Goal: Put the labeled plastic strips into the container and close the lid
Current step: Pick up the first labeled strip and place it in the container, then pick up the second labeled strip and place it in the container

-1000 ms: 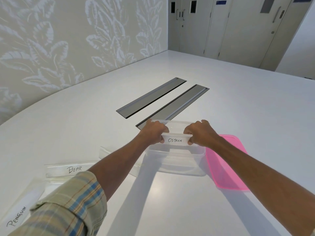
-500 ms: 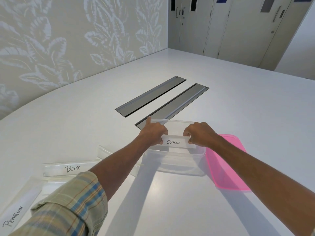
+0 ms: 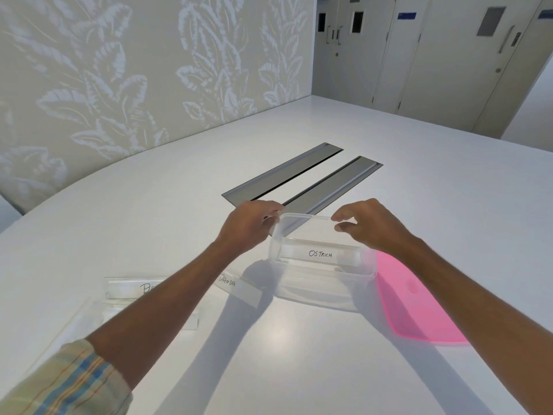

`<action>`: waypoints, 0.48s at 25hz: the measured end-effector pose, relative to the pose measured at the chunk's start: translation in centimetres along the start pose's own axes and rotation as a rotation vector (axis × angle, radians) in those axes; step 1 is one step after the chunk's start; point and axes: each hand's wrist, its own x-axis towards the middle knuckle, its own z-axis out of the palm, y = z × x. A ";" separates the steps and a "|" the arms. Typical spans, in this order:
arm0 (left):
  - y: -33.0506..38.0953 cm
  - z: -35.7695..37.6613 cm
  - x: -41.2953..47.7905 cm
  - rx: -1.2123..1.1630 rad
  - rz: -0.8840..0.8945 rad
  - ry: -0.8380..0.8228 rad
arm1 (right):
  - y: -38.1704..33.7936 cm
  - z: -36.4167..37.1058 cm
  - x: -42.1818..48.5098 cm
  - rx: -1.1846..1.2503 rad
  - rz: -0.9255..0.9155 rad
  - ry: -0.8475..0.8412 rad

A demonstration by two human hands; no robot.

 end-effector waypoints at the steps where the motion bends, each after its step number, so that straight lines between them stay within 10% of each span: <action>1: -0.8 -1.1 -0.7 0.006 -0.014 0.024 | -1.0 0.0 -0.3 0.057 0.008 0.035; 12: -11.2 -5.2 -7.9 0.318 -0.279 -0.484 | -13.3 6.4 -3.7 0.279 -0.134 -0.083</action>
